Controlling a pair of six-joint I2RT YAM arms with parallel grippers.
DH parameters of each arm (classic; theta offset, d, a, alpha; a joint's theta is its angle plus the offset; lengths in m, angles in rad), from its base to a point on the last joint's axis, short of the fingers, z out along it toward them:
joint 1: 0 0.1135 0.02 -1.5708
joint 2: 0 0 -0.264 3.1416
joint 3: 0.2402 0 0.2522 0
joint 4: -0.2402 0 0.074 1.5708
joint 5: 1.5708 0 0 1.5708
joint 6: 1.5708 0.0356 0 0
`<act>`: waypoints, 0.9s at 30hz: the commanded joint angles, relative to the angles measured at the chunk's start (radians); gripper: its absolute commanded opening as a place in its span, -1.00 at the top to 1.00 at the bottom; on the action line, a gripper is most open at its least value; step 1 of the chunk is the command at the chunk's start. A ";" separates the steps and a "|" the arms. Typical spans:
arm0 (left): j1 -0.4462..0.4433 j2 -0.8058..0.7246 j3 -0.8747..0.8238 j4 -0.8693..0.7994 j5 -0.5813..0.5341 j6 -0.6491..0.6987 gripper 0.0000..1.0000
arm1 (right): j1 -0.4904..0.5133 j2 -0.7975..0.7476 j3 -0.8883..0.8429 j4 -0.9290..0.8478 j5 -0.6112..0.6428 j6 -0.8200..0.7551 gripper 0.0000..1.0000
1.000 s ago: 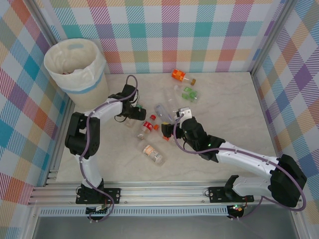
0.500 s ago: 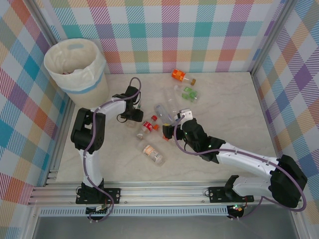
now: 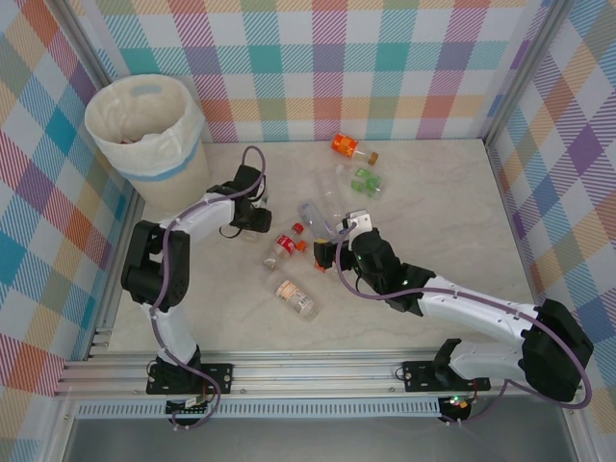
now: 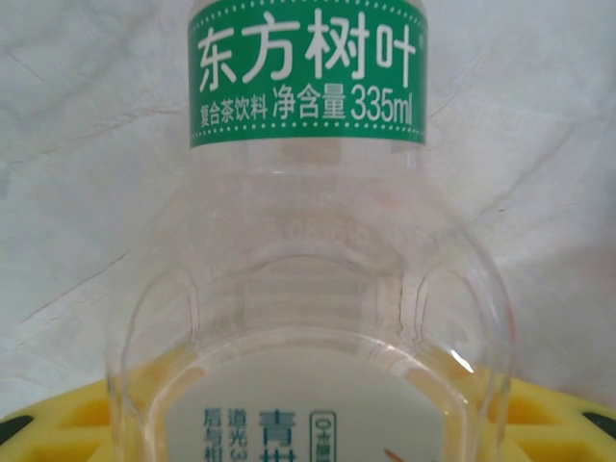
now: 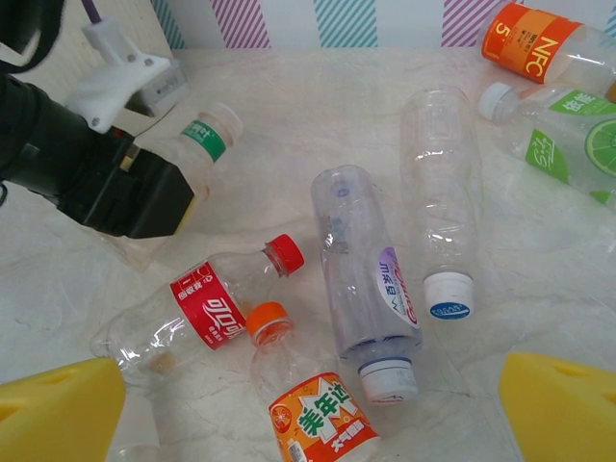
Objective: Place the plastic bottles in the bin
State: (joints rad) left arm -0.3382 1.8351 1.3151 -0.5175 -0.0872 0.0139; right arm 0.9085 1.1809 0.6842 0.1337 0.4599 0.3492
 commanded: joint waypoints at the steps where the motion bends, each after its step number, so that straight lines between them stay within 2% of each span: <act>1: -0.013 -0.094 -0.011 0.017 0.027 -0.024 0.70 | -0.003 -0.012 0.004 0.035 -0.004 -0.021 -0.99; 4: -0.013 -0.153 -0.006 0.011 0.048 -0.037 1.00 | -0.004 -0.008 0.002 0.052 -0.014 -0.024 -0.99; 21: -0.010 -0.378 0.090 -0.015 0.141 -0.125 1.00 | -0.004 0.029 0.018 0.121 -0.125 -0.079 -0.99; 27: -0.006 -0.453 0.129 0.055 0.068 -0.152 1.00 | -0.003 0.025 0.020 0.126 -0.129 -0.086 -0.99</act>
State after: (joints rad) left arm -0.3382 1.4387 1.3933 -0.5186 0.0208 -0.1131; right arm 0.9085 1.2083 0.6842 0.2100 0.3454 0.2825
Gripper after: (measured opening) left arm 0.538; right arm 0.997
